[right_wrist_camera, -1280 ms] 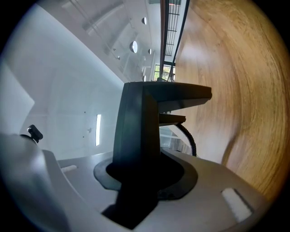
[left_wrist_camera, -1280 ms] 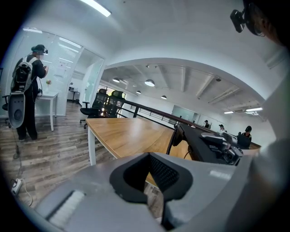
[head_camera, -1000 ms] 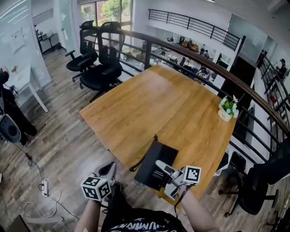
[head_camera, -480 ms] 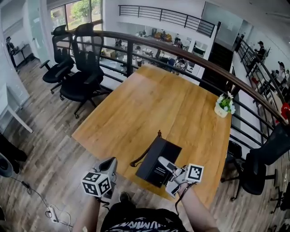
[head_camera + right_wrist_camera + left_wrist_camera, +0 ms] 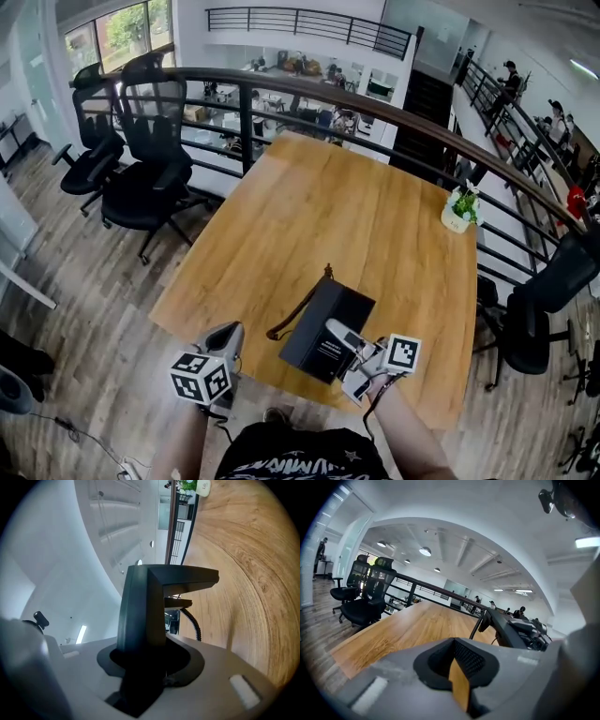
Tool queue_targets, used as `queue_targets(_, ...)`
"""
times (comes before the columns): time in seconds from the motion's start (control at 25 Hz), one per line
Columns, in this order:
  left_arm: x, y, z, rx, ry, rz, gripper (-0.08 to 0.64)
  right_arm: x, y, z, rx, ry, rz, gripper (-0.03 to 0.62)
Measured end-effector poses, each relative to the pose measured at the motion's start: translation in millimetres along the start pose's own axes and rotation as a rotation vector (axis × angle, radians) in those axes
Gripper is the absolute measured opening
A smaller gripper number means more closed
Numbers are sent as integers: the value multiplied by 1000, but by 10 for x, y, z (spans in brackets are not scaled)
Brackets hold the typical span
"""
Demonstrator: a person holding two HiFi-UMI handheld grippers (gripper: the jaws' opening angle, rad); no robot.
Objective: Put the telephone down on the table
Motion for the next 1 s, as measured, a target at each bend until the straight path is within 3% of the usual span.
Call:
queue_targets(0.44,-317,113,91,3,-52,33,2,30,195,-31,-2,-33,-59,158)
queue_targets(0.88,-518,243,-204,-15,25,36,2,12,734,-101,4,-5,35,158)
queue_targets(1.0,-648,281,-313,3,12,32,2,-2,878,-149,-16,-10,51,158)
Point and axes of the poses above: the fingertips, and each gripper's own axes: x backward along the fingers, z to its left, y out of its top, the point moved 9 cm from there along x, backward along the fingers, and after that the axes turned 8 degrees about -x, right-handed, at the moved point
